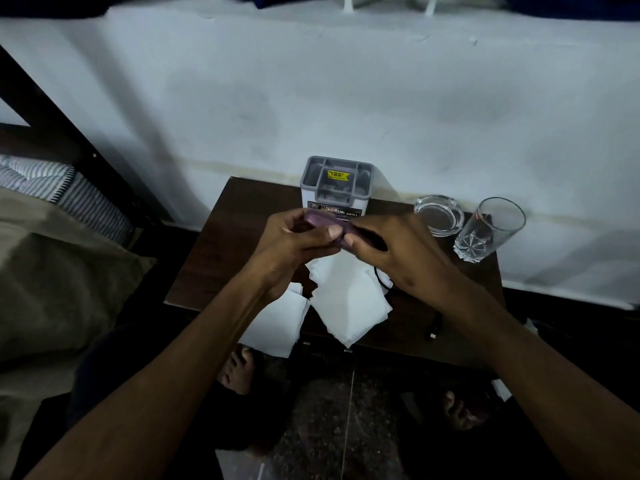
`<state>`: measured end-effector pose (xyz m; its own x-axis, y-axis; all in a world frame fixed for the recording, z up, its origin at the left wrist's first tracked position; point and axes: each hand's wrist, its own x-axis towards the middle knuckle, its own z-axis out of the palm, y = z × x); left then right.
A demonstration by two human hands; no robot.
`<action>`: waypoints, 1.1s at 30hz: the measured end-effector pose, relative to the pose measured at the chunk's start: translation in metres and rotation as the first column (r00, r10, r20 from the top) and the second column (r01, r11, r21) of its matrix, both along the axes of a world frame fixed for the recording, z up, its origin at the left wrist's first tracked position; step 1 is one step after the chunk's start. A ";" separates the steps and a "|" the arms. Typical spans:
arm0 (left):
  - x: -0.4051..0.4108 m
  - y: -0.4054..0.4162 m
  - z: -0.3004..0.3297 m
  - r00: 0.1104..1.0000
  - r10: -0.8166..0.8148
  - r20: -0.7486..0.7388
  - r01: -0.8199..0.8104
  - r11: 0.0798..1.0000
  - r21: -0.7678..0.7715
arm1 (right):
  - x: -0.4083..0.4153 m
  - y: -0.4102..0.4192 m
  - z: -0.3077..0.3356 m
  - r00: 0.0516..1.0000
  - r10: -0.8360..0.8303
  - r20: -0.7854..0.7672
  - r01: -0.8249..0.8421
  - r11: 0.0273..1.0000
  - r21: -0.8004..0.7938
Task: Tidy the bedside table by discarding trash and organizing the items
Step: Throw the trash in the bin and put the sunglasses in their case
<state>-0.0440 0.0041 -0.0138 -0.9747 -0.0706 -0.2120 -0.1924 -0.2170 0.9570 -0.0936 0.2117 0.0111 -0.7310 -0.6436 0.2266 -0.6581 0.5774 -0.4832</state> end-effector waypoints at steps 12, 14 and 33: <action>0.004 0.008 0.001 0.997 -0.056 0.049 0.056 0.998 -0.008 | 0.000 0.004 0.008 0.995 0.083 -0.060 -0.060 0.949 0.310; 0.010 0.008 0.004 0.990 -0.138 0.019 0.137 0.990 0.031 | -0.011 0.018 0.010 0.999 -0.046 -0.028 0.050 0.983 0.178; 0.003 -0.050 -0.003 0.985 0.158 0.074 -0.170 0.965 0.199 | -0.026 0.069 -0.067 0.860 -0.493 0.132 0.450 0.854 0.261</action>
<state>-0.0406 -0.0454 -0.0165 -0.9394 -0.1783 -0.2929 -0.1904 -0.4392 0.8780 -0.1195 0.2807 -0.0556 -0.9729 -0.2265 -0.0475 -0.1894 0.8974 -0.3984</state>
